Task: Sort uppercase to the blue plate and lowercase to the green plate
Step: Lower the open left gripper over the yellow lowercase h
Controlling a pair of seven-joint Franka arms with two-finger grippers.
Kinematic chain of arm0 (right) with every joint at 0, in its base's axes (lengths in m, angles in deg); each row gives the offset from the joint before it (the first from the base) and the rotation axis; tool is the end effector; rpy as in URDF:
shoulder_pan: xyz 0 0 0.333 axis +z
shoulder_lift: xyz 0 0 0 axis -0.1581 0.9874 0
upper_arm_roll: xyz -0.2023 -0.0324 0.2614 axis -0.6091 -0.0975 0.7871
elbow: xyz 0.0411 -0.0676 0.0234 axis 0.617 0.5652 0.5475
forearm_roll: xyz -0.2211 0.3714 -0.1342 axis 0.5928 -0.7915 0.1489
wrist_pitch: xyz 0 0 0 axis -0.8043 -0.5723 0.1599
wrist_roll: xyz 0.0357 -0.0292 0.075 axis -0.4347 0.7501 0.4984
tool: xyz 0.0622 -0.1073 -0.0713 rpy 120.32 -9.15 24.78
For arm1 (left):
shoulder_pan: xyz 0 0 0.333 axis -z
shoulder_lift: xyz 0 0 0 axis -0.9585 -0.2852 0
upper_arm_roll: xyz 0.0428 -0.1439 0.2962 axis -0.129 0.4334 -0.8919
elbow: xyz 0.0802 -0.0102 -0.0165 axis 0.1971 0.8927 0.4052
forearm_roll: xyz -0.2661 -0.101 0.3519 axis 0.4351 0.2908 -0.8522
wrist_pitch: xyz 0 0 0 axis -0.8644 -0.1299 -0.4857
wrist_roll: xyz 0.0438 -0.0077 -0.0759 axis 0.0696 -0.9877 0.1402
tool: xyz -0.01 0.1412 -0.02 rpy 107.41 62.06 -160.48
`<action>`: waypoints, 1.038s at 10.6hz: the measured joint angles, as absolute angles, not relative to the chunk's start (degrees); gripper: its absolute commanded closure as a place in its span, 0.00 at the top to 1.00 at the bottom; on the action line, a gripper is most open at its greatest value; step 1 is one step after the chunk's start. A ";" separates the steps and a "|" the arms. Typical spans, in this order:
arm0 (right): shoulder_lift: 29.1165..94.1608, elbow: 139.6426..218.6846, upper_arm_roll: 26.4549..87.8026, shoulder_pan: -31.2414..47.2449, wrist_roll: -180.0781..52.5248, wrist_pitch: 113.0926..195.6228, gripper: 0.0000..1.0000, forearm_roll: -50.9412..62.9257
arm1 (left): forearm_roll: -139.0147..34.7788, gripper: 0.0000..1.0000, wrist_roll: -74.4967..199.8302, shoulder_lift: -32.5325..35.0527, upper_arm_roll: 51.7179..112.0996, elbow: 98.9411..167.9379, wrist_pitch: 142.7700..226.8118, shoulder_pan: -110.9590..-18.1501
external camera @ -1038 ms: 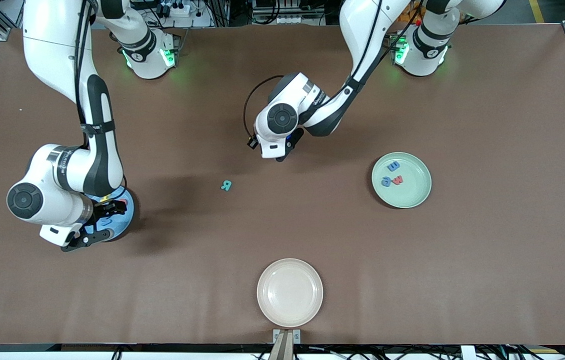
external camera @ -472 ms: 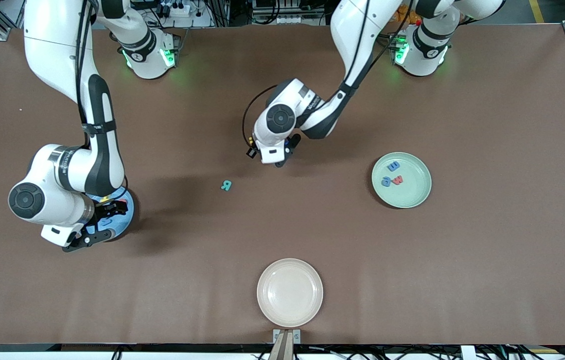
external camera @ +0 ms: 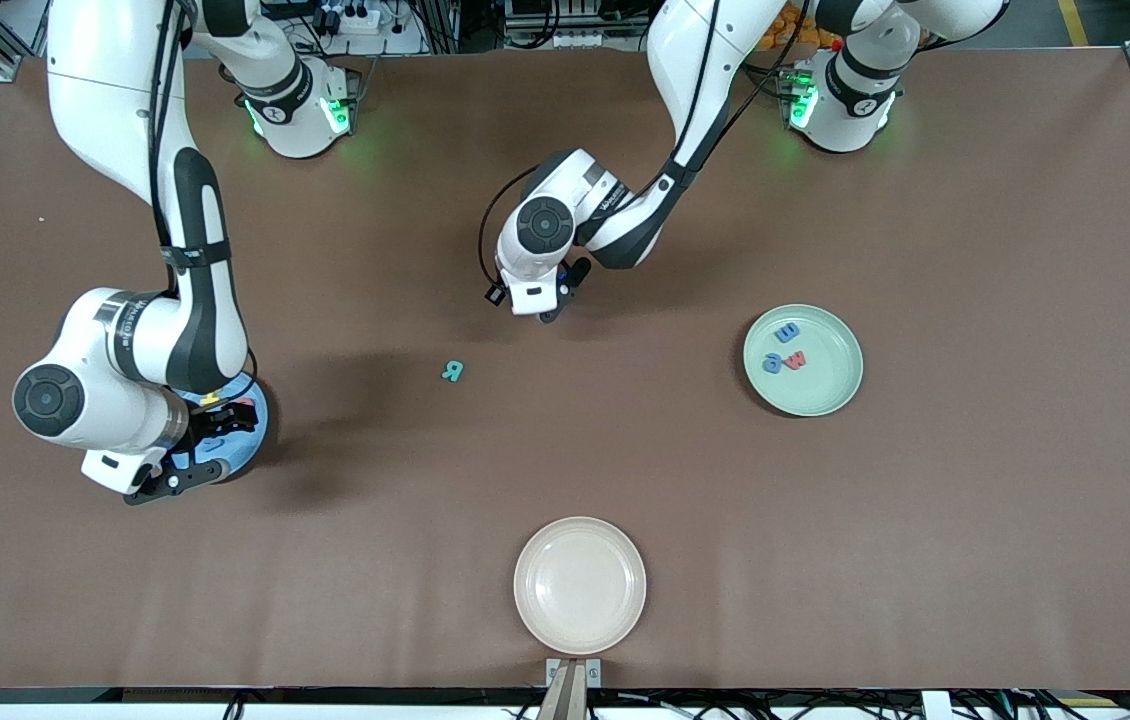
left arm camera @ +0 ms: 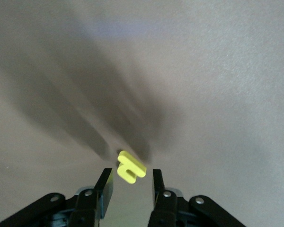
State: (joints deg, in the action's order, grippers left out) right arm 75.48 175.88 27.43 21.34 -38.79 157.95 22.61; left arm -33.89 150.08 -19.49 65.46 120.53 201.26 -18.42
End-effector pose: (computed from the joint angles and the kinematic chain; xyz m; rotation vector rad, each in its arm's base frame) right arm 0.7184 0.0009 0.2125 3.0651 0.5074 -0.1880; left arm 0.4081 -0.6550 0.1211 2.6403 1.4178 -0.5365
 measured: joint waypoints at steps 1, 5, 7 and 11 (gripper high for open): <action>75.40 175.85 28.80 20.17 -38.82 157.93 1.00 22.33 | -33.89 0.42 150.08 -20.15 65.45 120.52 202.20 -18.36; 74.36 175.22 36.37 11.50 -38.80 158.29 1.00 22.16 | -33.89 0.42 150.90 -21.41 65.44 120.16 203.15 -17.63; 74.15 174.48 36.89 10.78 -38.80 158.30 1.00 22.15 | -33.89 0.42 151.03 -21.41 65.44 120.12 203.15 -17.57; 74.12 174.06 38.26 11.20 -39.54 158.30 1.00 22.14 | -33.89 0.42 151.46 -21.42 65.44 119.74 203.17 -17.48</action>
State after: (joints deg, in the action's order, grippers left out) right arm 74.12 174.06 38.26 11.20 -39.54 158.30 22.14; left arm -33.89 151.46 -21.42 65.44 119.74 203.17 -17.48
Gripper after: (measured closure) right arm 0.000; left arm 0.581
